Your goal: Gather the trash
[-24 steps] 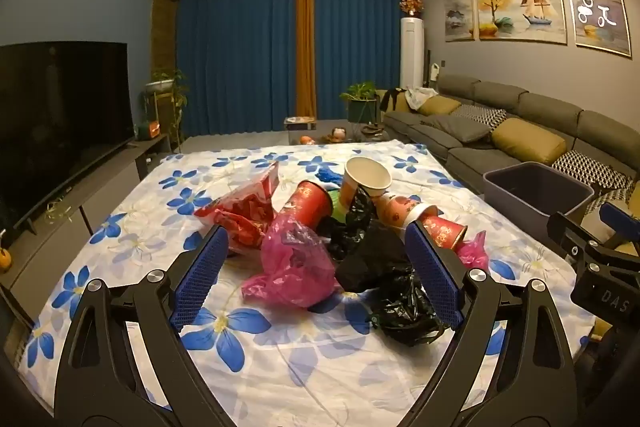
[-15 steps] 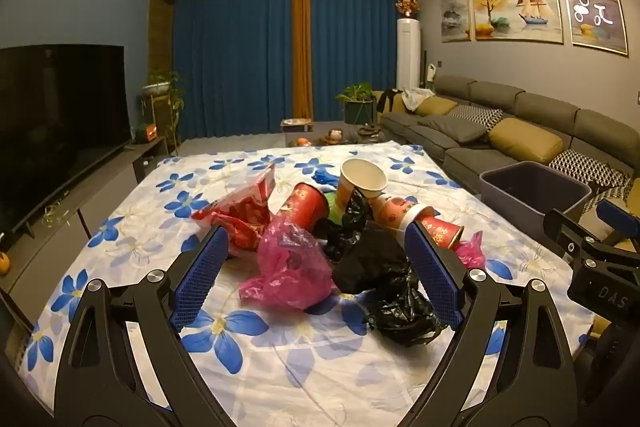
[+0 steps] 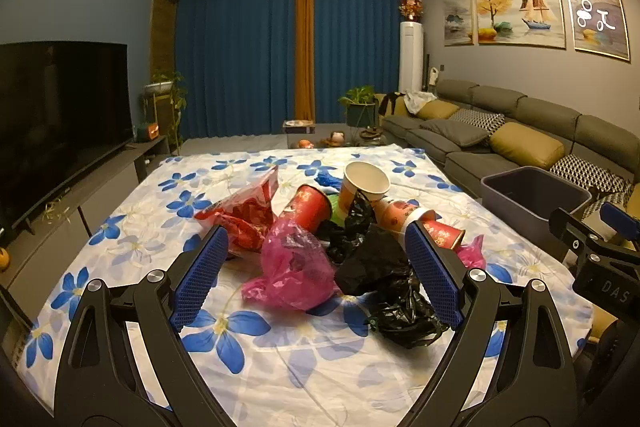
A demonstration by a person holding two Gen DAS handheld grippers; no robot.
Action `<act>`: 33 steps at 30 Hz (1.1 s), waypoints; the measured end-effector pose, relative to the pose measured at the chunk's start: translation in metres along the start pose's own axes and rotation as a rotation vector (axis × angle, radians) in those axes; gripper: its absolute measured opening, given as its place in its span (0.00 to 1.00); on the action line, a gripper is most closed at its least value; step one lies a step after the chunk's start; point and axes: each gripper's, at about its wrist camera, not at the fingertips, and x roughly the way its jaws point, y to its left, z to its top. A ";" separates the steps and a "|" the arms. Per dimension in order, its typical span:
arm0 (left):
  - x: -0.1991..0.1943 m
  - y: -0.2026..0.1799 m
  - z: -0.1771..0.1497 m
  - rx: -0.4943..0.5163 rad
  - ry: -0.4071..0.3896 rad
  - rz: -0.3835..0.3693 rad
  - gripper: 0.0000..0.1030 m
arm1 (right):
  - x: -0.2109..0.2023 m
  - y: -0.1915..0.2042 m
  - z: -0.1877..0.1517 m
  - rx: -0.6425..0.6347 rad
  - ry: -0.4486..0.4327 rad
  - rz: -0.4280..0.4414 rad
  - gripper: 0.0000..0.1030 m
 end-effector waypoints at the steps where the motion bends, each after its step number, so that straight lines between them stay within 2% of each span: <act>1: 0.000 0.000 0.000 -0.002 0.001 0.000 0.86 | 0.000 0.000 0.000 0.001 -0.001 -0.001 0.95; 33: 0.001 0.002 -0.002 -0.007 0.009 0.001 0.87 | 0.000 -0.004 0.000 0.004 -0.023 -0.037 0.95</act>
